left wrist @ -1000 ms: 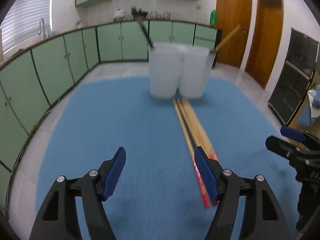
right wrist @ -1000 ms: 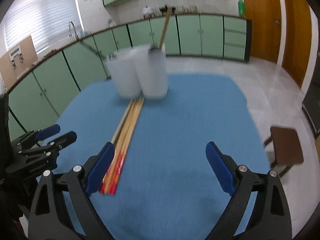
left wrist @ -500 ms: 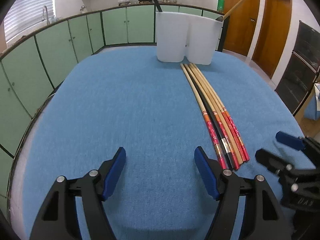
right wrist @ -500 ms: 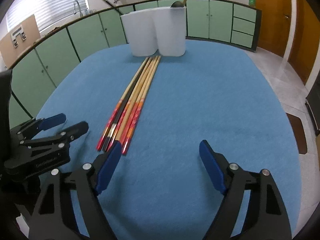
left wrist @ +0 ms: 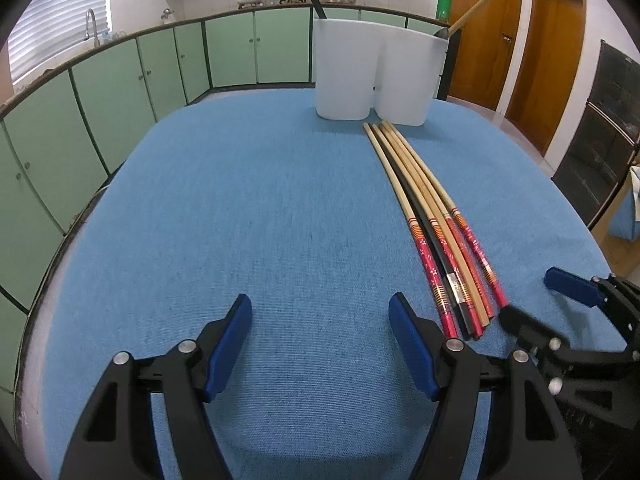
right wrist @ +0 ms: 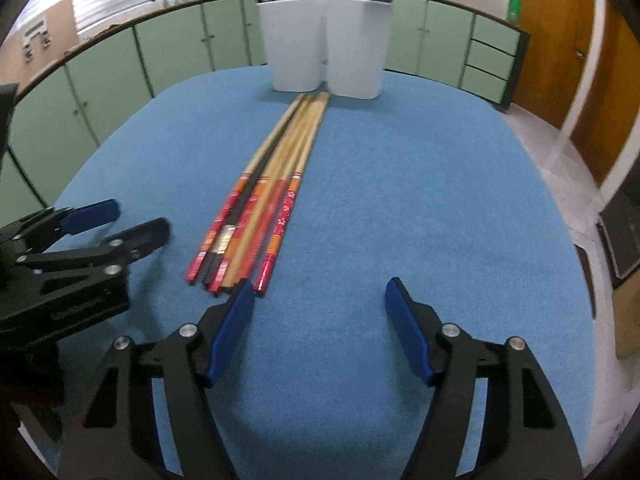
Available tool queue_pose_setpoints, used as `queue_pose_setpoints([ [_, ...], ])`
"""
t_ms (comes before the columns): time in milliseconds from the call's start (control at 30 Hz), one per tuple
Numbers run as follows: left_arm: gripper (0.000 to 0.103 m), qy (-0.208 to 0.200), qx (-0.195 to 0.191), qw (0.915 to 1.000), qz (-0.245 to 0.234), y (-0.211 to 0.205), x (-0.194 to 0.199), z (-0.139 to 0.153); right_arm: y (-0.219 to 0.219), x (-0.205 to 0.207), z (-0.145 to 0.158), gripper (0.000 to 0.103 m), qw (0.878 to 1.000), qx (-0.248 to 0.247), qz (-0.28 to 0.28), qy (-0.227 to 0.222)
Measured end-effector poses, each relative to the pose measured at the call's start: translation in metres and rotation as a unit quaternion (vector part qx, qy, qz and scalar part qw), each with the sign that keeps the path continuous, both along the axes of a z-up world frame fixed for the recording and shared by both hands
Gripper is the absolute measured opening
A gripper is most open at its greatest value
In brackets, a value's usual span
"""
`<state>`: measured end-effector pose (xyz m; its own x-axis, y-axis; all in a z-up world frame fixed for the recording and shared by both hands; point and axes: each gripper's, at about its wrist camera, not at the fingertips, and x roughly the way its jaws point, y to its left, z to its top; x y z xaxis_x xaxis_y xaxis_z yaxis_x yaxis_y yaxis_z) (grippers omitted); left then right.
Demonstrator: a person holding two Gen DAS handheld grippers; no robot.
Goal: Organize utensils
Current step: 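Move both open tools back down toward the remaining chopsticks, then grasp a red-banded chopstick with the right tool while the left grasps another red chopstick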
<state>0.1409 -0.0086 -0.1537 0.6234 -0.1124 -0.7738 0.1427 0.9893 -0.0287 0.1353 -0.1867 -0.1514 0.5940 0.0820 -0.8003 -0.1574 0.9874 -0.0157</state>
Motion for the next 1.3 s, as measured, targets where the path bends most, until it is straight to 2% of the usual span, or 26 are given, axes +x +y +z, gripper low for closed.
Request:
queue_pose_setpoints([
  [133, 0.070, 0.000, 0.000, 1.0000, 0.000, 0.000, 0.000, 0.000, -0.012, -0.004, 0.002, 0.065, 1.000, 0.020, -0.011, 0.001],
  [267, 0.070, -0.002, 0.004, 1.0000, 0.000, 0.000, -0.002, 0.002, -0.010, -0.006, 0.002, 0.060, 0.999, 0.054, 0.004, 0.001],
  [367, 0.070, -0.005, 0.004, 1.0000, -0.001, 0.000, -0.004, 0.003, -0.004, -0.004, 0.000, 0.044, 0.998, 0.055, 0.013, 0.003],
  [433, 0.070, -0.005, 0.003, 1.0000, -0.002, 0.000, -0.004, 0.003, -0.002, -0.002, -0.002, 0.038, 0.999, 0.049, 0.011, 0.002],
  [500, 0.070, -0.005, 0.004, 1.0000, -0.004, -0.001, -0.005, 0.003, -0.003, -0.002, -0.001, 0.008, 0.998, 0.054, 0.015, 0.002],
  [533, 0.070, -0.006, 0.005, 1.0000, -0.005, -0.001, -0.006, 0.003, -0.004, 0.001, -0.002, 0.006, 0.998, 0.057, 0.015, 0.004],
  [933, 0.070, -0.015, -0.009, 0.9990, -0.042, -0.021, -0.017, 0.007, -0.026, 0.000, -0.002, 0.005, 0.998, 0.064, -0.008, 0.001],
  [1300, 0.071, 0.009, 0.025, 0.9984, -0.050, -0.036, -0.012, -0.002, -0.028, 0.001, -0.003, 0.006, 0.998, 0.062, -0.007, 0.001],
])
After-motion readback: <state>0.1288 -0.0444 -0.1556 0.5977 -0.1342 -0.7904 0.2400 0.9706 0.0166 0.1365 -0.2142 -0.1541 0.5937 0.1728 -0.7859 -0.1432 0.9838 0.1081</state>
